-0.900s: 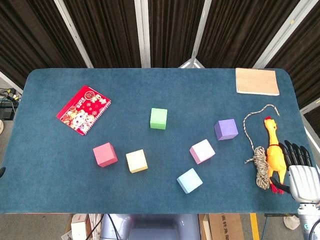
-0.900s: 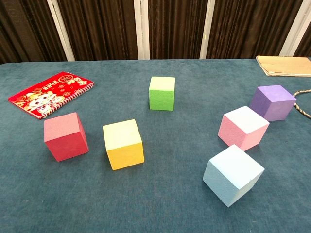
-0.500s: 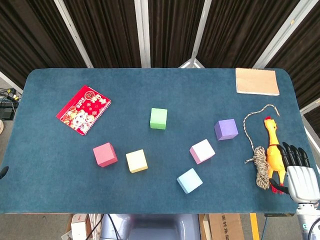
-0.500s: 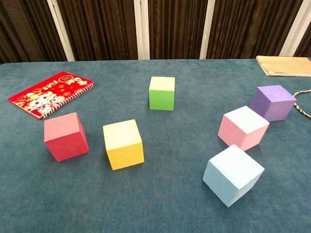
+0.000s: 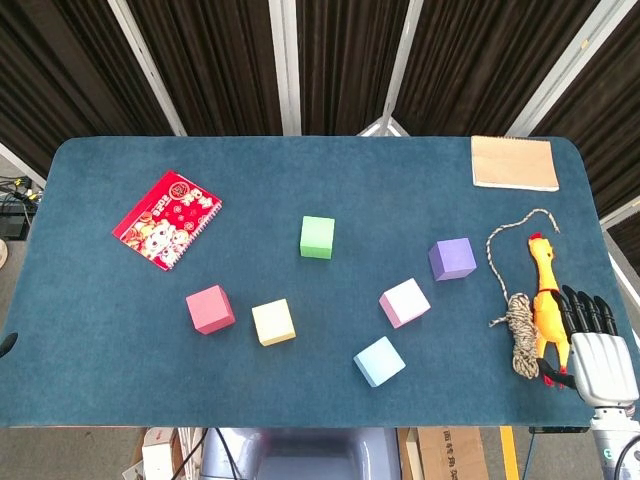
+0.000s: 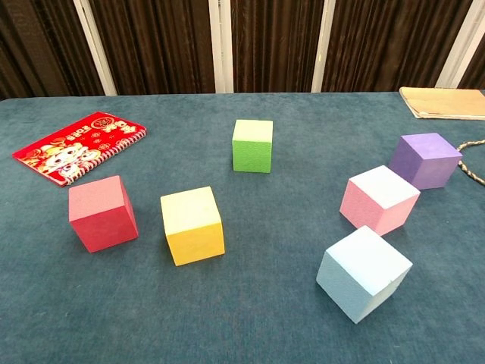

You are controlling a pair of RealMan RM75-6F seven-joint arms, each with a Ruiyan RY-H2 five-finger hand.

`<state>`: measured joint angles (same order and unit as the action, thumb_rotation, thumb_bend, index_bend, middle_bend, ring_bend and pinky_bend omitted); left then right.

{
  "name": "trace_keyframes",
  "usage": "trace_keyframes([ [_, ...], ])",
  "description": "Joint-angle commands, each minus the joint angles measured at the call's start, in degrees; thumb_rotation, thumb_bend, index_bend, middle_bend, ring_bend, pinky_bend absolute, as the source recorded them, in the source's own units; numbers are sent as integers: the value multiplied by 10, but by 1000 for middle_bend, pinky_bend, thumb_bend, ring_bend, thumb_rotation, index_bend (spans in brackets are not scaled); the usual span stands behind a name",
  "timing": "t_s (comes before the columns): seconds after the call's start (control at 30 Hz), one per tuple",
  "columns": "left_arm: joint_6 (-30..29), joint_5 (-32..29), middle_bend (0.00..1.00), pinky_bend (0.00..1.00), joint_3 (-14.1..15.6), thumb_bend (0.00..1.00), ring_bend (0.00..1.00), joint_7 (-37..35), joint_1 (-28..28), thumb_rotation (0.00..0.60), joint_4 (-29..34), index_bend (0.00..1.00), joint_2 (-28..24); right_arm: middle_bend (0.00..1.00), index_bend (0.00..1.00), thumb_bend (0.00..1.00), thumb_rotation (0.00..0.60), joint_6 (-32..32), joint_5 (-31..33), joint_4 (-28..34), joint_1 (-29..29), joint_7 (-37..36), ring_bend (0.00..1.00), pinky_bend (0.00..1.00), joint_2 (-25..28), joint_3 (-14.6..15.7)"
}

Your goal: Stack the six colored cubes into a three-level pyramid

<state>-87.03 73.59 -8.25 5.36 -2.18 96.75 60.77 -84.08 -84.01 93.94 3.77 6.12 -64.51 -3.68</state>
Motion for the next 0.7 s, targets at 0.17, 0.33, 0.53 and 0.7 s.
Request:
trace_keyframes([
  [0.17, 20, -12, 71, 27, -2, 198, 14, -2, -8, 600, -3, 54, 3, 63, 50, 185, 600, -2, 8, 0, -3, -4, 28, 0, 4, -2],
  [0.33, 26, -34, 119, 74, -16, 183, 15, 5, -20, 600, 4, 84, 22, 63, 50, 185, 600, -7, 9, 0, -6, -9, 28, 0, 6, -4],
  [0.53, 119, -118, 117, 43, -53, 159, 15, 48, -82, 600, 34, 96, 27, 63, 50, 186, 600, -2, 12, -2, -4, -12, 28, 0, 3, -5],
  [0.7, 170, -169, 119, 7, -63, 143, 15, 82, -115, 600, 56, 101, 12, 63, 50, 186, 600, 1, 14, -2, -3, -12, 28, 0, 3, -5],
])
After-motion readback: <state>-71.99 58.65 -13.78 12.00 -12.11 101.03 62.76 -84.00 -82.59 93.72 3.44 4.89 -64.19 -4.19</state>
